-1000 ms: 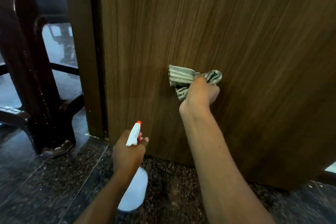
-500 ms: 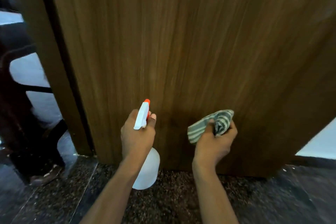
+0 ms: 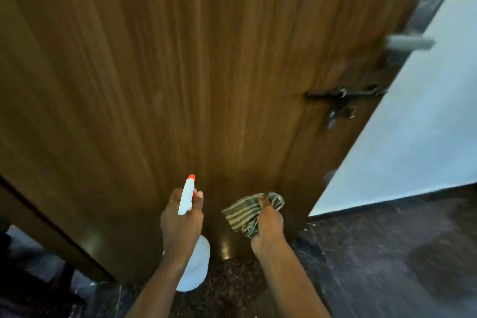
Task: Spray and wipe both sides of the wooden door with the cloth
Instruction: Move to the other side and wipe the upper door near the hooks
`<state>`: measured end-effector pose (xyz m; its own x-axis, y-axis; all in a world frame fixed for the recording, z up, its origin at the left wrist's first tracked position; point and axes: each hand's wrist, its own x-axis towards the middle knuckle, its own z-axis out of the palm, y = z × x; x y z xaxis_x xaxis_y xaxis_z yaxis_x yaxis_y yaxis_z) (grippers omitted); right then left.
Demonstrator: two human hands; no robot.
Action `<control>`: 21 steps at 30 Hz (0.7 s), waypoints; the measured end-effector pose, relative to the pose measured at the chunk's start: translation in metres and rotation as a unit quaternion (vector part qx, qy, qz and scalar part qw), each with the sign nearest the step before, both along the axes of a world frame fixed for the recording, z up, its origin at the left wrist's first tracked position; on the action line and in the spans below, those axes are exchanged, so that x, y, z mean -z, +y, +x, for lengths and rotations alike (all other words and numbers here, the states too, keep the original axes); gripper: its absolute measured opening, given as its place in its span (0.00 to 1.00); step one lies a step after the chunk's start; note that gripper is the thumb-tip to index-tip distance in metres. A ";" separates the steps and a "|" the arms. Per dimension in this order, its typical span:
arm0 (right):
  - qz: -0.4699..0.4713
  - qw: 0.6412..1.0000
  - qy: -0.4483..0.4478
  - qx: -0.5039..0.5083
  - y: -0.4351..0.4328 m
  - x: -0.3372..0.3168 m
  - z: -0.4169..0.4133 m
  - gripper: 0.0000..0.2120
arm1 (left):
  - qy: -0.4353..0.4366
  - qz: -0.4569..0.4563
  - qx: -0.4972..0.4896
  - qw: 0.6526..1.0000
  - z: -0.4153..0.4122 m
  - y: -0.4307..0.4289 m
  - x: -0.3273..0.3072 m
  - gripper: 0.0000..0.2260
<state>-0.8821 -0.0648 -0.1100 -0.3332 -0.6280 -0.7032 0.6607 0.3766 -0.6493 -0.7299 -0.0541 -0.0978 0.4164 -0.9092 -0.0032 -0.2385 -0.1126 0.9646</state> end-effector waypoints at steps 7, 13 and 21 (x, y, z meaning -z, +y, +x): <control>0.006 0.998 -0.026 0.052 0.024 -0.178 -0.099 0.14 | -0.013 0.008 0.074 0.997 -0.079 0.016 -0.188 0.03; -0.042 0.994 -0.051 0.091 0.017 -0.286 -0.170 0.13 | 0.023 0.050 0.097 0.994 -0.139 0.024 -0.291 0.07; -0.099 0.978 -0.145 0.115 -0.038 -0.358 -0.198 0.16 | 0.026 0.040 0.085 0.995 -0.165 0.032 -0.340 0.05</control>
<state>-1.0802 -0.1029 0.2483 -0.2861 -0.6933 -0.6614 0.8799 0.0833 -0.4678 -0.8946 -0.0219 0.2421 0.2547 -0.9622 -0.0962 -0.2109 -0.1524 0.9655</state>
